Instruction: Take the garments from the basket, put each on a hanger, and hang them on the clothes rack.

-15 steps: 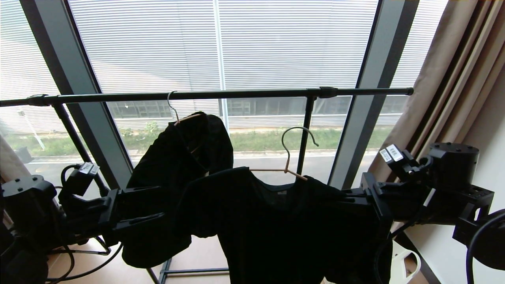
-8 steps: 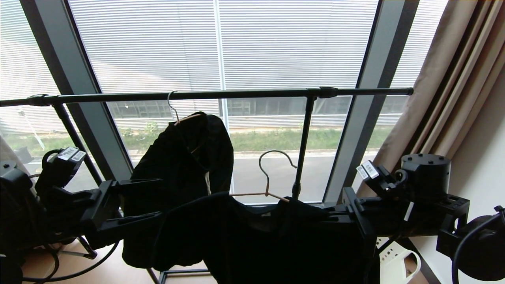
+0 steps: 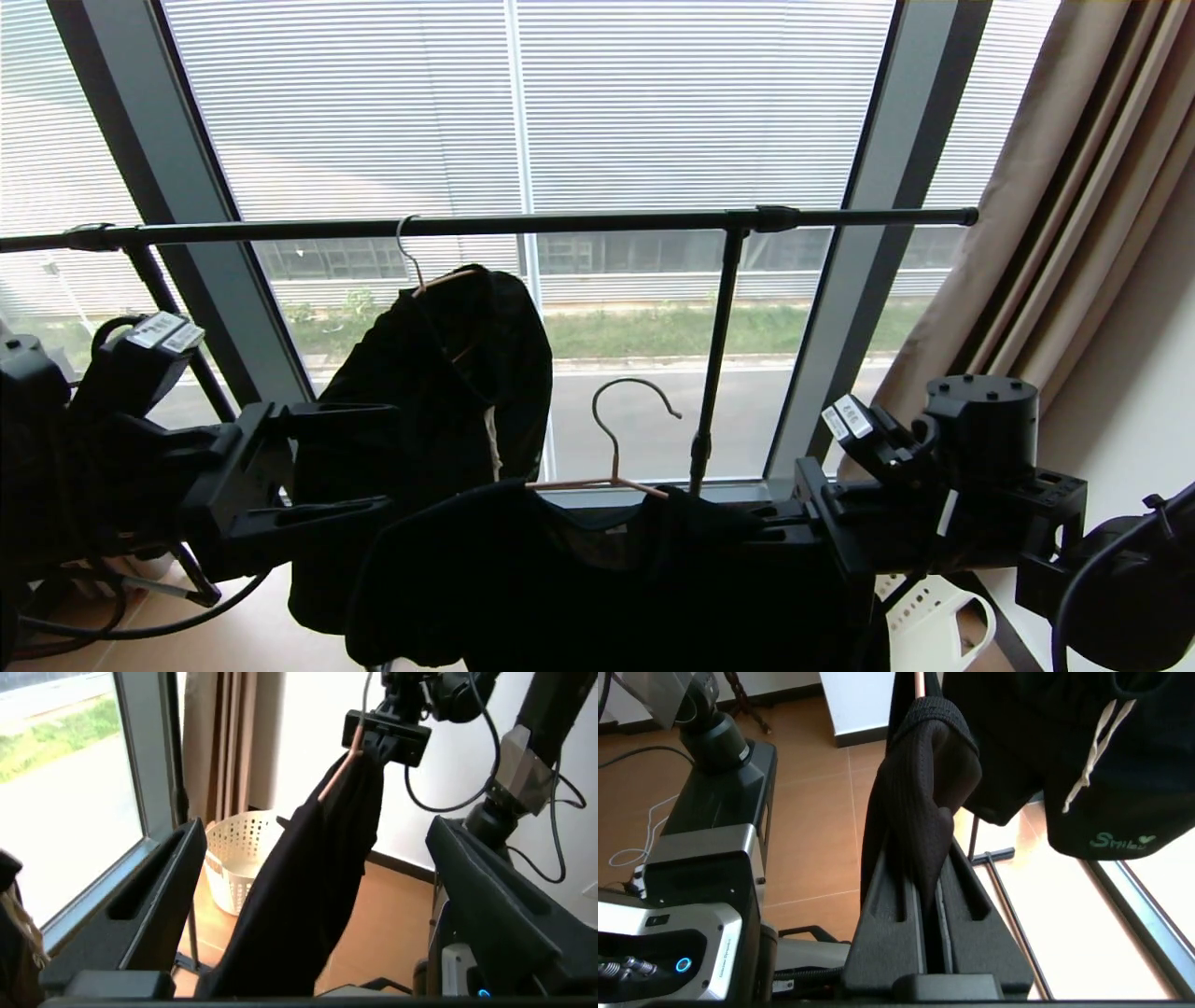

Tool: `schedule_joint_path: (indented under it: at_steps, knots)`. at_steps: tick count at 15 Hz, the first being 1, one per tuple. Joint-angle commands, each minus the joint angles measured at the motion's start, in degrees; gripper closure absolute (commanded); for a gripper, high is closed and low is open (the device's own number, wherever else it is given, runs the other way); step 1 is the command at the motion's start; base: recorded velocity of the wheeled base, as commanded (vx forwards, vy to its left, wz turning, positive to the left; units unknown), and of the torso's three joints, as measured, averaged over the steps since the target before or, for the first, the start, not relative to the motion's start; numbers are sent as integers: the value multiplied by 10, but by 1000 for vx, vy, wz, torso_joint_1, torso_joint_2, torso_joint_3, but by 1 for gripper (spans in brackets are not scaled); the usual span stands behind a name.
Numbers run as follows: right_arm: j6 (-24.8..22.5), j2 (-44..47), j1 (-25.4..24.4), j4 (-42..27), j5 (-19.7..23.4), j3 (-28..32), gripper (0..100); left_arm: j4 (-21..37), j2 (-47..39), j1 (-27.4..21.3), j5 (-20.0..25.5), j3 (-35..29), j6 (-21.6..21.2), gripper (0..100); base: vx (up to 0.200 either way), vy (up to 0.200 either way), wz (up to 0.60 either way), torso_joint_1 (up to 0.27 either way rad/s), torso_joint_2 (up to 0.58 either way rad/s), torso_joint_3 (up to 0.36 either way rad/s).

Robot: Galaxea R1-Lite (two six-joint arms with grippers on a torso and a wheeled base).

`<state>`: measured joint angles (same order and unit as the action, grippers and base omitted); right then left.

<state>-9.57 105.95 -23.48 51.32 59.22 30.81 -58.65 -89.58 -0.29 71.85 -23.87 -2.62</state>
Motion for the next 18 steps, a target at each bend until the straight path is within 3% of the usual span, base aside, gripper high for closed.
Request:
schedule_joint_path:
  at_steps: [1, 3, 5, 7, 10, 18]
  knots:
    - [0, 1, -2, 1, 1, -1, 100, 43, -5, -21, -1, -12, -56, 0, 0, 0, 0, 0, 0, 0]
    - [0, 1, -2, 1, 0, -1, 100, 144, -3, -45, -55, -43, -132, 0, 0, 0, 0, 0, 0, 0]
    - [-1, 1, -5, 1, 0, -3, 100, 187, -3, -88, -133, -48, -175, 0, 0, 0, 0, 0, 0, 0]
    - [-1, 1, -6, 1, 0, -3, 100, 187, -5, -103, -133, -44, -183, 0, 0, 0, 0, 0, 0, 0]
    - [-2, 4, -14, 2, 0, 7, 100, 186, -24, -110, -133, -28, -230, 0, 0, 0, 0, 0, 0, 0]
    - [-31, 2, -22, 2, 2, 19, 100, 133, -82, -112, -134, -13, -240, 0, 0, 0, 0, 0, 0, 0]
